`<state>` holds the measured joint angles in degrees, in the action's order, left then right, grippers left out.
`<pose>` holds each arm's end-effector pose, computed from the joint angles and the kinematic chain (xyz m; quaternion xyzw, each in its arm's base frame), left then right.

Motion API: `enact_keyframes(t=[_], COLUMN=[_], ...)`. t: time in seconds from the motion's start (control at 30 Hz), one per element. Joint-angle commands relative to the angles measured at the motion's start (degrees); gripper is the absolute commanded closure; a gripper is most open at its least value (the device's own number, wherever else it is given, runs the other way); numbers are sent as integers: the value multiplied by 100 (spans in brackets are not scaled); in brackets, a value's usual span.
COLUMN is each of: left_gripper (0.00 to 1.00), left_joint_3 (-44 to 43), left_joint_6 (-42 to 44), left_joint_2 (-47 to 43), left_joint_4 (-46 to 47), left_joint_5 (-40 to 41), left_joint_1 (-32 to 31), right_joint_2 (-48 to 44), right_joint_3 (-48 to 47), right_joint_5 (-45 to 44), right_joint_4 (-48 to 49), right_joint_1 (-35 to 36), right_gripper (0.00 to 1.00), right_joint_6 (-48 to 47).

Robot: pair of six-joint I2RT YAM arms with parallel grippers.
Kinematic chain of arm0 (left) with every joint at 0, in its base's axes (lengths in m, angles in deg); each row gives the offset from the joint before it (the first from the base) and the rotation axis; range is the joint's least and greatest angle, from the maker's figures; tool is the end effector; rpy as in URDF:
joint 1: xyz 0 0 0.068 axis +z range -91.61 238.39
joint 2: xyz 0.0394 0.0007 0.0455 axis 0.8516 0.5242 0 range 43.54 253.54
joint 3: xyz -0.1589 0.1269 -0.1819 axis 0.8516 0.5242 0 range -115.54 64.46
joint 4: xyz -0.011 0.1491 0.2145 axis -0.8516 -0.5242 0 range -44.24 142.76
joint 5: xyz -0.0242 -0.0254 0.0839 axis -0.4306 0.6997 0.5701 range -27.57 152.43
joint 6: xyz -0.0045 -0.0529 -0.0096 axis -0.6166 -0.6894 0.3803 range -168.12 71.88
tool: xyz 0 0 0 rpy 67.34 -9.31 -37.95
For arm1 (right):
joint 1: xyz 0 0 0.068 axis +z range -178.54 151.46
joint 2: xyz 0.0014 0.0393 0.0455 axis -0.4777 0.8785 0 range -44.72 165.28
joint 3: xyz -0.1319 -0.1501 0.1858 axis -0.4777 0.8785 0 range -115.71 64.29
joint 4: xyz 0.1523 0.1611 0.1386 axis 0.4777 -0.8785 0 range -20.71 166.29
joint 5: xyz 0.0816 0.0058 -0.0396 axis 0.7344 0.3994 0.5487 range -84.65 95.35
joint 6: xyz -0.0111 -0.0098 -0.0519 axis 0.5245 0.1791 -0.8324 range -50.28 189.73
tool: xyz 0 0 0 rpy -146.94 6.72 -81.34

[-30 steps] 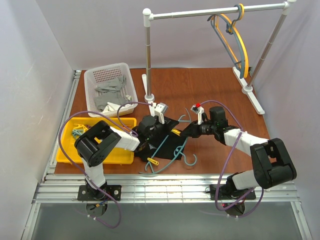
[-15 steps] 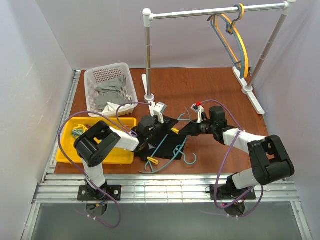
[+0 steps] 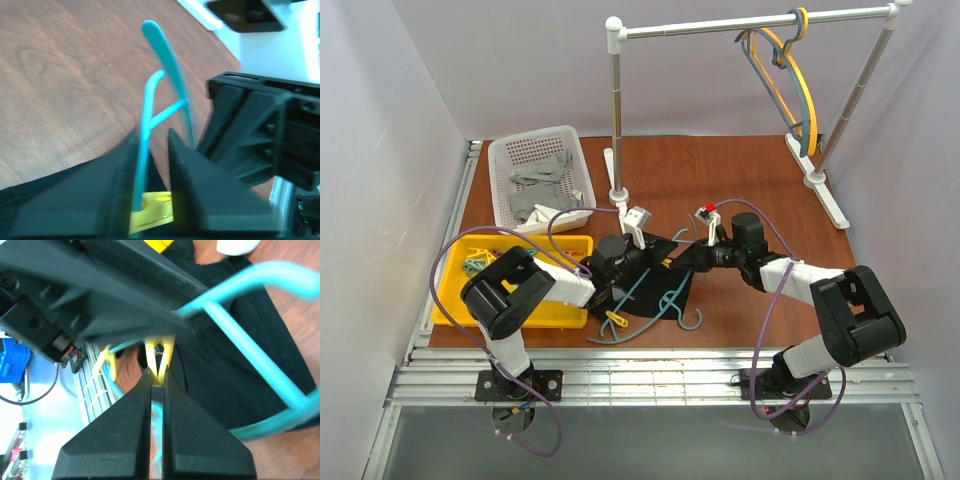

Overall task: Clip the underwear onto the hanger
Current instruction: Clamp the underwear onto the hanger.

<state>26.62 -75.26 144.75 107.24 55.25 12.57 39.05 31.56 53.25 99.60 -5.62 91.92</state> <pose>0.2357 -0.2489 0.1634 0.1632 0.7416 -0.4241 0.4935 0.2464 0.1328 0.1776 -0.2148 0.7809 0.5021 0.3031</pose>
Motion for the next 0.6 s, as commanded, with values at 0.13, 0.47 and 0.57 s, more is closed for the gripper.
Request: enact_keyframes(t=[0.13, 0.47, 0.57], left_gripper=[62, 57, 57], left_joint_3=[67, 436, 576], left_joint_6=[-152, 261, 349], left_joint_2=[-637, -1279, -1350], left_joint_4=[63, -288, -447], left_joint_5=[-398, 637, 972], left_joint_1=[-260, -208, 90], right_joint_2=[-115, -343, -519], right_joint_3=[153, 355, 460], right_joint_5=[-228, -299, -299], right_joint_4=[947, 1070, 1062], right_joint_1=[152, 134, 134], right_gripper=[99, 99, 99], right_joint_6=[30, 48, 39])
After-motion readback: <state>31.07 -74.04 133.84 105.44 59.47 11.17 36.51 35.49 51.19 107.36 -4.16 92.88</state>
